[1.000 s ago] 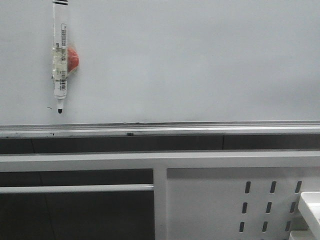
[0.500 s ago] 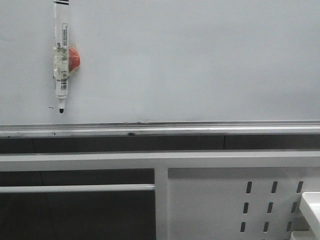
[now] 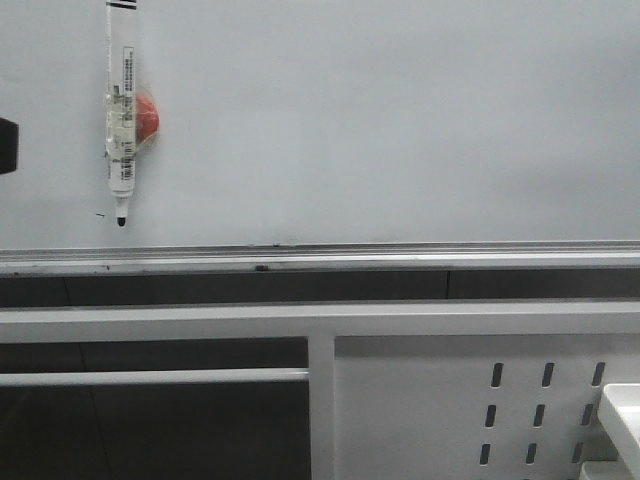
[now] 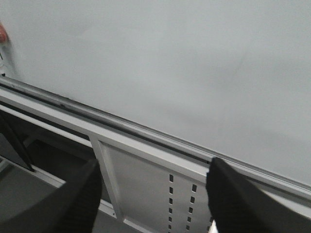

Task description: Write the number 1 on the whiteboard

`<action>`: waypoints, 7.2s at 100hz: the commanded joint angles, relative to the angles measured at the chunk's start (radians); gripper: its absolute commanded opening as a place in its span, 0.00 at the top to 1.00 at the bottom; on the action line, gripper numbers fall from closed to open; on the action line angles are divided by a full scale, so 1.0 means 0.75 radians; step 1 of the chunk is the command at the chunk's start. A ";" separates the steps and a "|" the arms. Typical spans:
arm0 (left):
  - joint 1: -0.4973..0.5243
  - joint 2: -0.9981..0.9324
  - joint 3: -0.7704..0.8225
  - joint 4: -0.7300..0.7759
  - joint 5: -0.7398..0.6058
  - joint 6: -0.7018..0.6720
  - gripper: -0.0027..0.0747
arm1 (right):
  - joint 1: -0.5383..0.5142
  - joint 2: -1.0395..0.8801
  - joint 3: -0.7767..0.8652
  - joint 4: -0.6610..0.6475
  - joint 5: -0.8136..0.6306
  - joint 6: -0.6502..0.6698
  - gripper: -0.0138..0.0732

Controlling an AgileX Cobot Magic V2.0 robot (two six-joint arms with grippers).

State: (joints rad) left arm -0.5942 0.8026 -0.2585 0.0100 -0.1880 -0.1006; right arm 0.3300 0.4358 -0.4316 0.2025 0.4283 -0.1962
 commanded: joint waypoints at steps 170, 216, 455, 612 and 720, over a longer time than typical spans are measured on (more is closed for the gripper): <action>-0.011 0.638 -0.326 -0.233 -0.360 -0.018 0.47 | 0.006 0.031 -0.052 0.055 -0.164 -0.015 0.36; -0.011 0.607 -0.326 -0.233 -0.391 -0.018 0.47 | 0.006 0.031 -0.052 0.055 -0.155 -0.015 0.36; -0.625 0.290 -0.526 0.830 0.494 -0.016 0.99 | 0.747 0.746 -0.530 0.442 -0.220 -0.492 0.36; -0.625 0.290 -0.526 0.830 0.475 -0.016 0.99 | 0.747 0.825 -0.533 0.554 -0.260 -0.492 0.50; -0.625 0.290 -0.526 0.830 0.475 -0.016 0.99 | 0.747 0.825 -0.533 0.560 -0.240 -0.492 0.70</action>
State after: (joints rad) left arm -1.0562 1.0364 -0.6206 0.6252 0.2241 -0.1068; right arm 0.8906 1.0679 -0.7941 0.6154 0.3084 -0.5552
